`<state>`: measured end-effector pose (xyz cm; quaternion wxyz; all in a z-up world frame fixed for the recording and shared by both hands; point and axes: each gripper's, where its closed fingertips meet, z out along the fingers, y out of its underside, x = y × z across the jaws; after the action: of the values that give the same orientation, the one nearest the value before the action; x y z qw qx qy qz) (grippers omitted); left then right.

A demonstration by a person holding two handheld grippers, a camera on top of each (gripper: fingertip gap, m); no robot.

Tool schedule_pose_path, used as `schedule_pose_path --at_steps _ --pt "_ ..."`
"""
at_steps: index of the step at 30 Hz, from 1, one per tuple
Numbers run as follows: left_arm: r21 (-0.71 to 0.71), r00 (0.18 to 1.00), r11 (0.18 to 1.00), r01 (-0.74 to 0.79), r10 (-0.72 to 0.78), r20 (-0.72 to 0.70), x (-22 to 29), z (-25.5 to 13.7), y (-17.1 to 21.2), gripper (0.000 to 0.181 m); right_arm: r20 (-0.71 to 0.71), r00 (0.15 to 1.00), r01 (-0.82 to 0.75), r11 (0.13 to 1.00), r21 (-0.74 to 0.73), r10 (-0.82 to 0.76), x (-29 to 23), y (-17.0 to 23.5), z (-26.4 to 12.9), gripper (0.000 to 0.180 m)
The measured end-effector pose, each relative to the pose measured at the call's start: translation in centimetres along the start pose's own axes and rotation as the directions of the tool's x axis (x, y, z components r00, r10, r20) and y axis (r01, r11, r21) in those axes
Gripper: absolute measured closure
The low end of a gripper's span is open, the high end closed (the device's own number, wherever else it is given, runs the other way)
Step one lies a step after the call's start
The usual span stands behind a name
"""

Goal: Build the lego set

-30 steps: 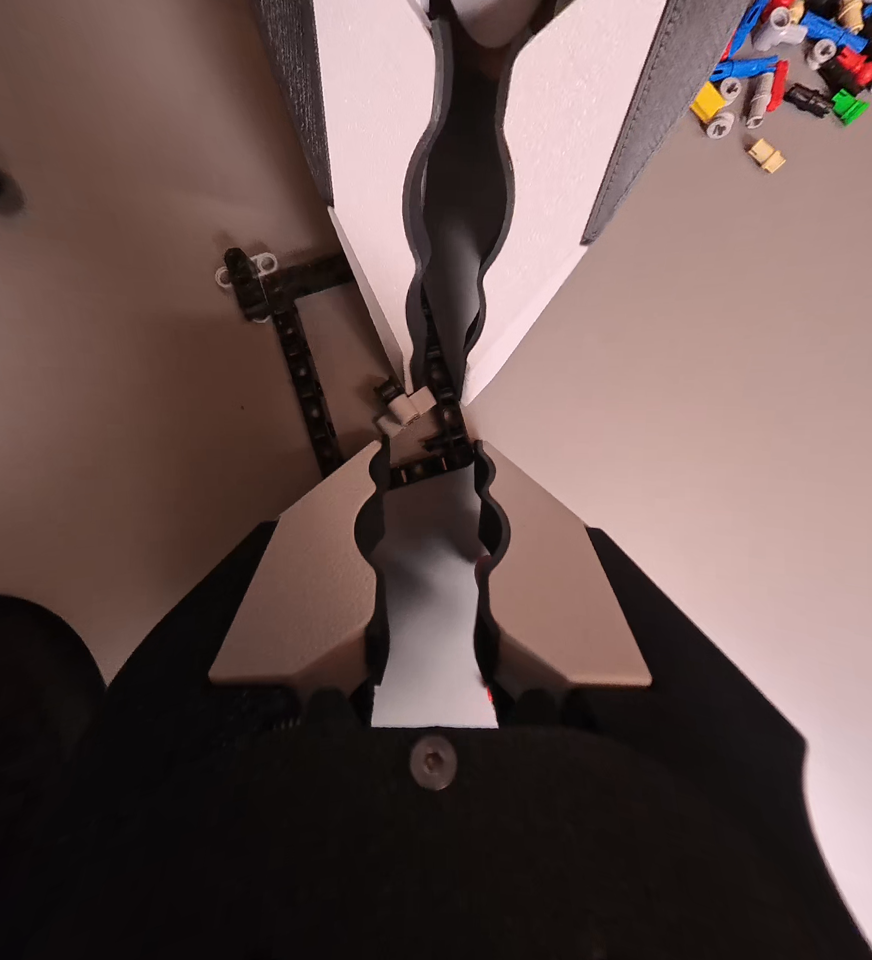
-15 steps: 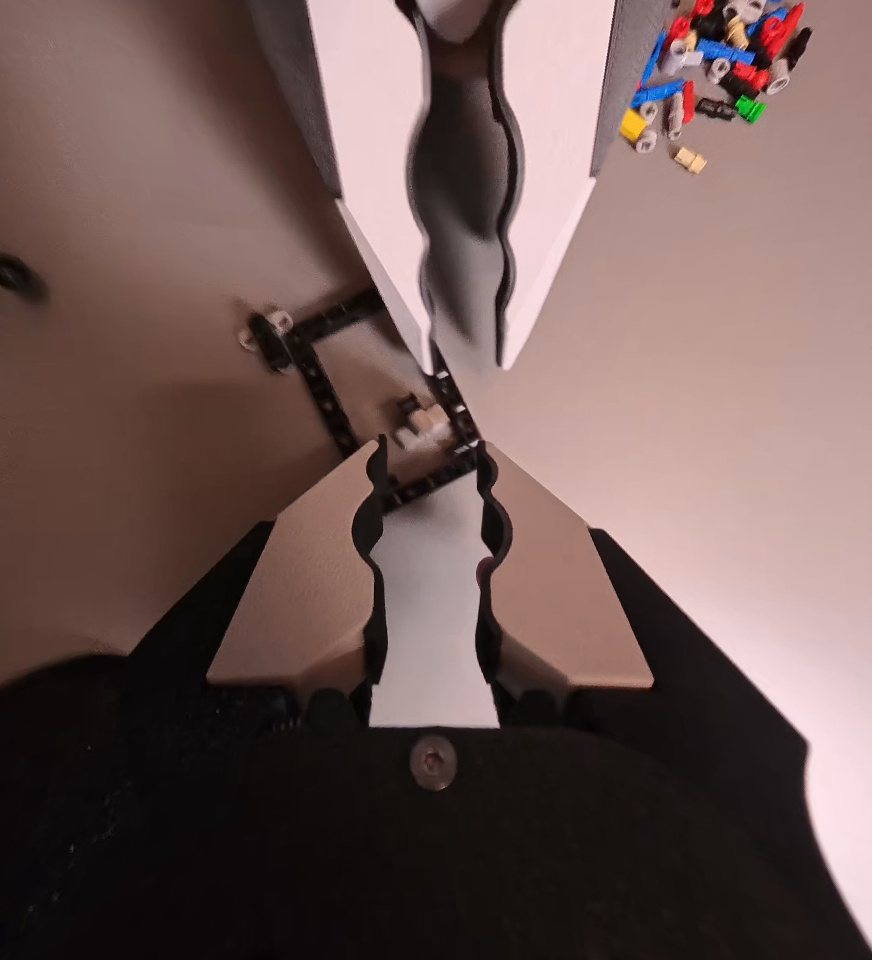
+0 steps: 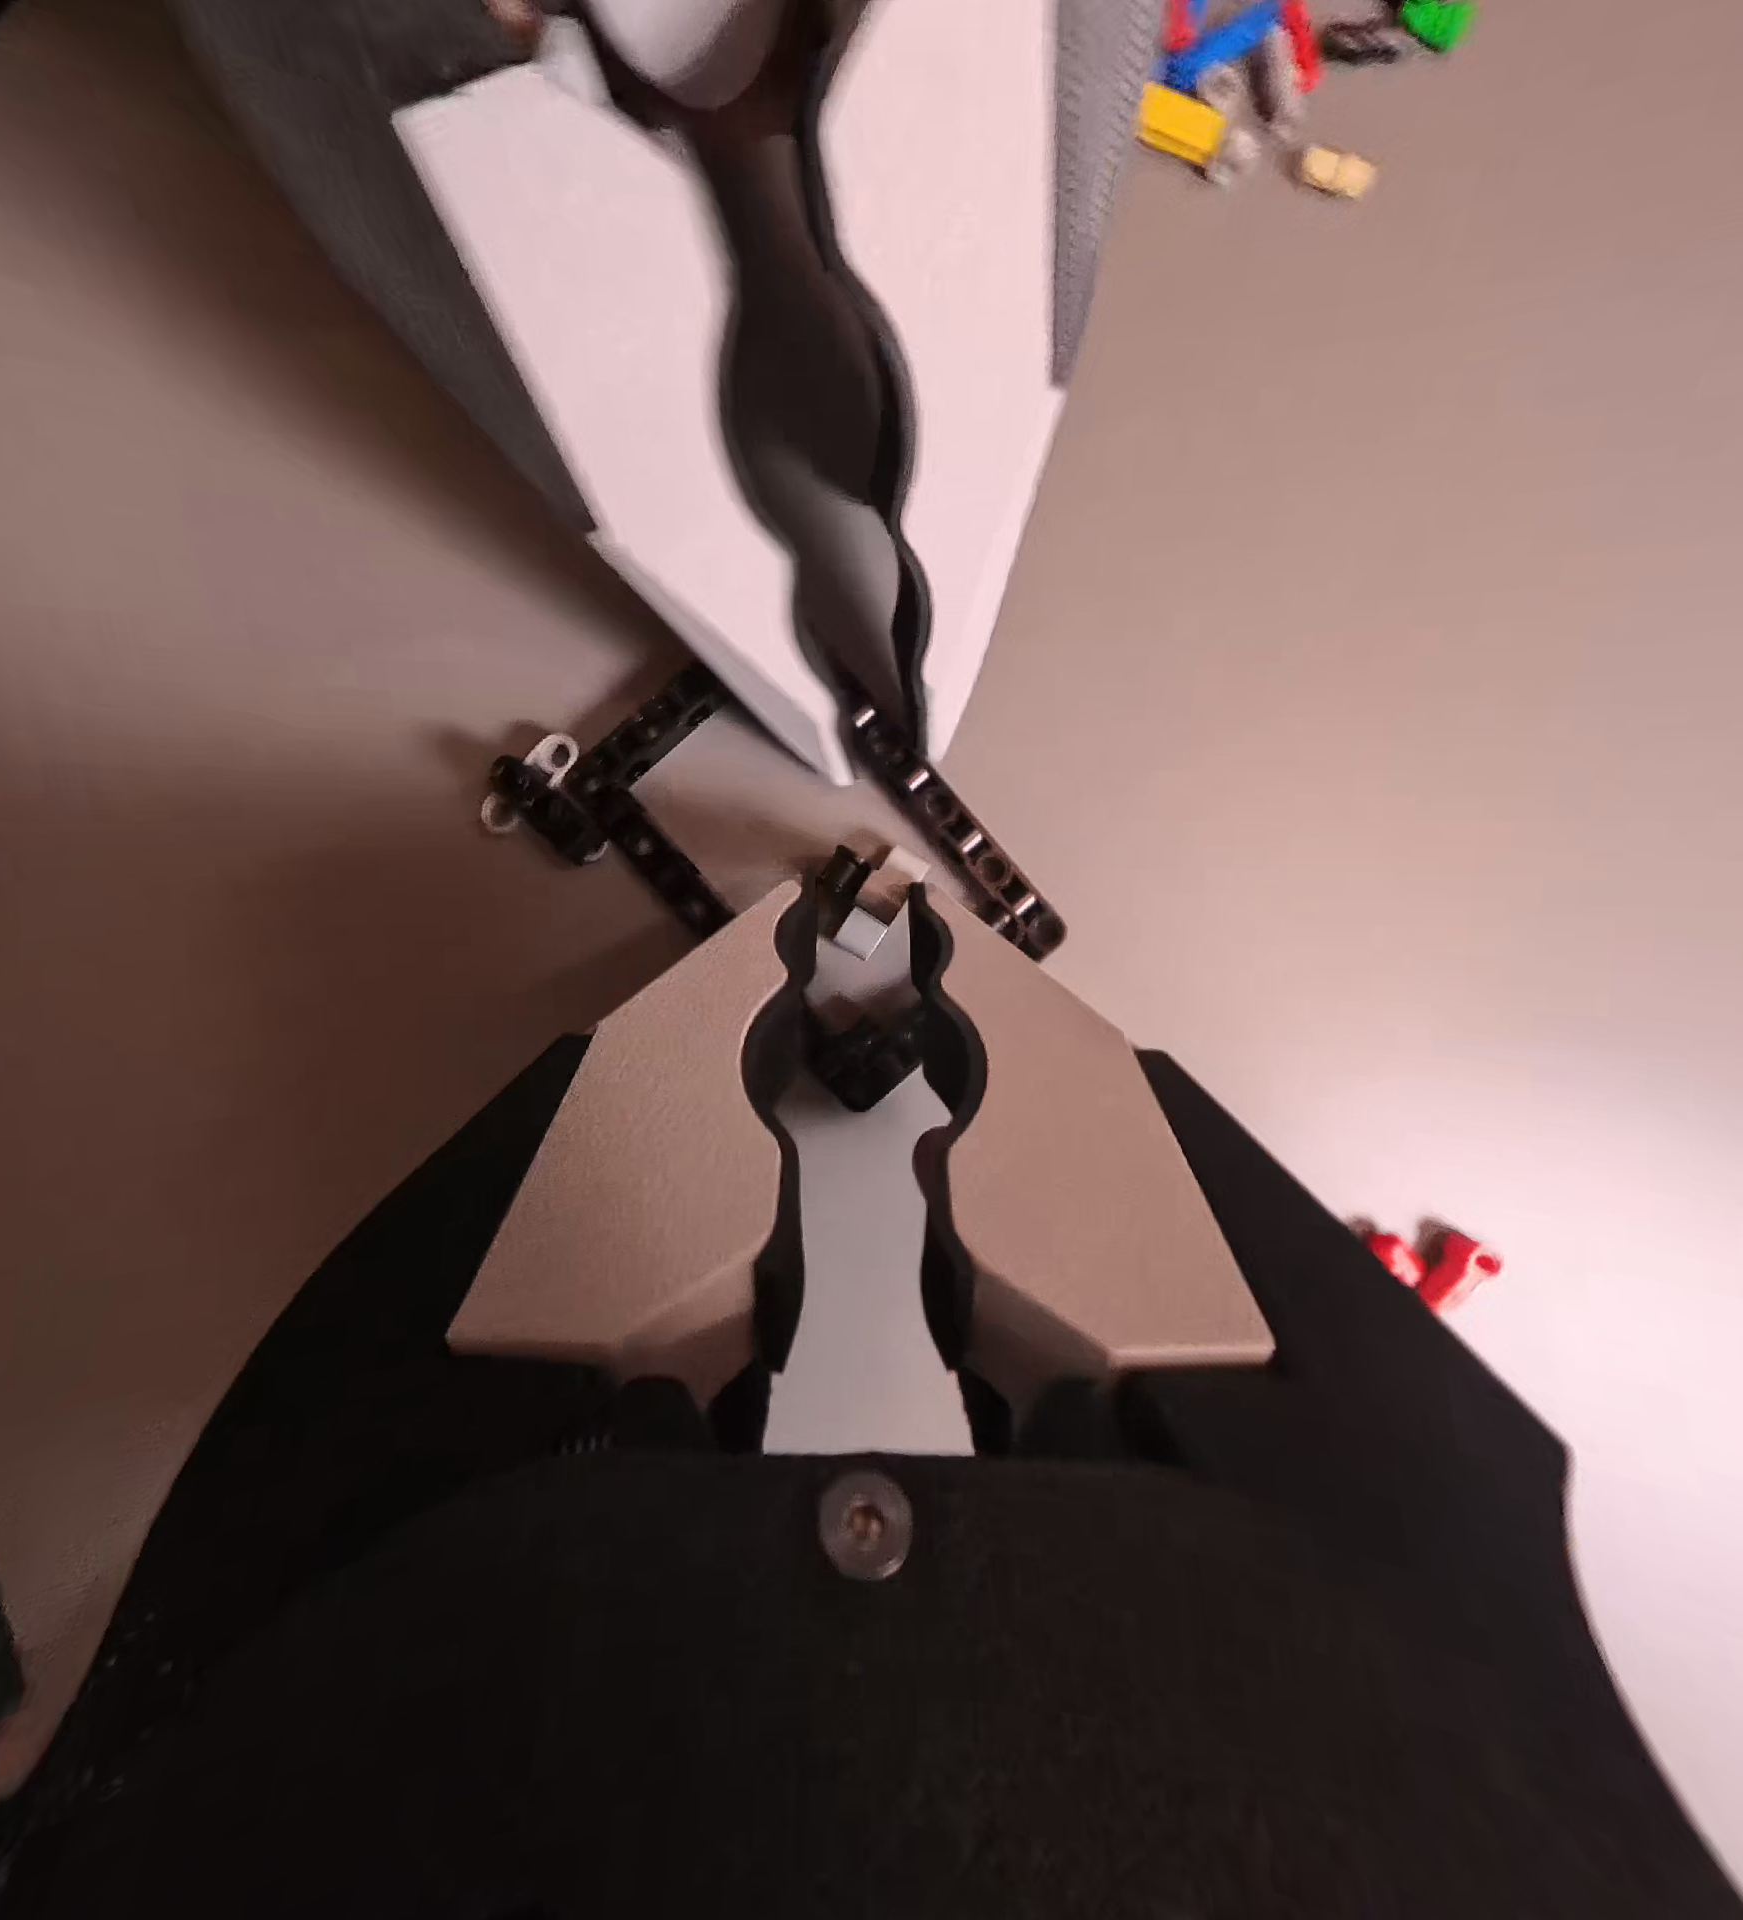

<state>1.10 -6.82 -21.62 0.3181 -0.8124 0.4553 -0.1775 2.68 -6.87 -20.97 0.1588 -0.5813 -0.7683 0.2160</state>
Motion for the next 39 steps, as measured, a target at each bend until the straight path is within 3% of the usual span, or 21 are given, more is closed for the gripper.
schedule_pose_path --at_steps 5,7,15,23,27,32,37,39 --pt "-0.009 0.995 0.997 -0.079 0.08 0.055 -0.7 -0.3 -0.3 0.173 0.039 0.902 0.43 0.902 -0.021 -0.429 0.4 0.2 -0.9 0.165" --pt "0.011 0.991 0.993 -0.117 0.116 0.067 -0.8 -0.7 -0.7 0.174 0.059 0.886 0.46 0.888 0.019 -0.46 0.0 -0.1 -1.0 0.165" --pt "0.078 0.983 0.98 -0.185 0.184 0.02 -0.3 -1.3 -0.9 0.173 -0.114 0.767 0.635 0.772 0.0 -0.631 0.1 0.4 -0.7 0.166" --pt "0.081 0.974 0.975 -0.207 0.213 -0.077 0.4 -0.4 -0.3 0.174 -0.024 0.762 0.646 0.763 -0.019 -0.647 -0.6 0.6 -1.5 0.174" --pt "0.071 0.98 0.98 -0.187 0.192 -0.059 0.0 -0.2 -0.1 0.161 0.051 0.776 0.63 0.776 -0.02 -0.629 -0.8 0.9 -1.3 0.174" --pt "0.094 0.985 0.983 -0.157 0.163 -0.055 0.2 -1.1 -0.7 0.16 0.038 0.778 0.627 0.779 -0.002 -0.627 -0.2 0.8 -1.6 0.174" --pt "-0.002 0.991 0.993 -0.114 0.114 -0.076 1.3 -1.6 0.4 0.125 -0.008 0.843 0.538 0.843 0.003 -0.538 1.2 1.5 -2.4 0.174" --pt "-0.024 0.99 0.995 -0.101 0.098 -0.101 1.9 -1.8 1.0 0.122 -0.022 0.886 0.463 0.884 0.067 -0.463 1.2 1.6 -2.9 0.174"
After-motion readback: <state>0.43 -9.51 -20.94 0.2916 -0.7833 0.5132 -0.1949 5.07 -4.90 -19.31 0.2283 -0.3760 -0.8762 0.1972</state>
